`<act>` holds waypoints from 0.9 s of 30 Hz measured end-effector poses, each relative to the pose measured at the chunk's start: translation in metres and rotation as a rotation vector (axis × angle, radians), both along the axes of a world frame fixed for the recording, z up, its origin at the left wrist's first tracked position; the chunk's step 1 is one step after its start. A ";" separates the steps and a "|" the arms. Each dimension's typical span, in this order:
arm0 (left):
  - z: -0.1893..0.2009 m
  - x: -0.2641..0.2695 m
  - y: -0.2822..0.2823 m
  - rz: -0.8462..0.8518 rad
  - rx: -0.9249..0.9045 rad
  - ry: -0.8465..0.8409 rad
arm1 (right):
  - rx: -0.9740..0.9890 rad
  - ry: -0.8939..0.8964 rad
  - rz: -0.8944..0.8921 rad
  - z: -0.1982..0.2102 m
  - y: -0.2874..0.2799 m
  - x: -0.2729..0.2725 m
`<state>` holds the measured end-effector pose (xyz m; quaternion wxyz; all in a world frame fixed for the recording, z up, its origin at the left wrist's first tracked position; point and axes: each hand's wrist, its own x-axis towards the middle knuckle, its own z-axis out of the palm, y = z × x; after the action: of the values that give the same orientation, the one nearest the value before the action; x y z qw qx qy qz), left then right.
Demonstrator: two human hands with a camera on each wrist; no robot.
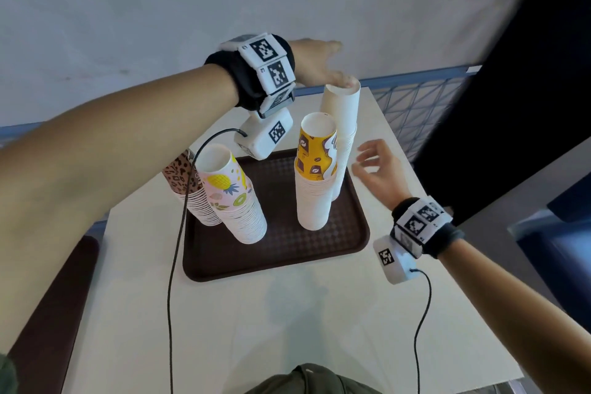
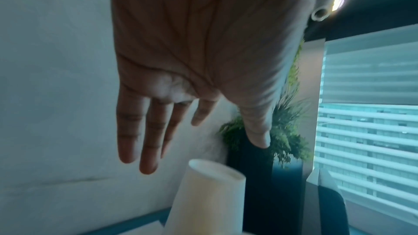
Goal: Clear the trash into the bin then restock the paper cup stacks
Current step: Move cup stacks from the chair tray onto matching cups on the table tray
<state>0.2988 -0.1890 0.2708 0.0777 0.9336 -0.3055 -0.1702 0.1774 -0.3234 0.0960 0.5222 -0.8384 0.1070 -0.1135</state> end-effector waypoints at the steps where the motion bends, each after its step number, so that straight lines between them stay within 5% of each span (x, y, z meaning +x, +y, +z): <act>1: 0.006 -0.003 0.005 0.021 -0.006 -0.016 | 0.008 -0.034 -0.036 0.005 -0.007 0.006; 11: -0.012 -0.054 0.029 -0.009 0.108 -0.023 | -0.032 0.112 0.195 0.024 -0.023 0.079; 18: -0.051 -0.066 0.027 0.038 0.020 -0.075 | -0.025 0.132 0.262 0.030 -0.002 0.086; 27: -0.052 -0.039 0.036 0.188 0.000 -0.098 | -0.096 0.174 0.289 0.030 -0.015 0.079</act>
<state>0.2595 -0.1526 0.2187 0.0786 0.9653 -0.2200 -0.1163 0.2561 -0.3381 0.1256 0.4812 -0.8757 0.0248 0.0310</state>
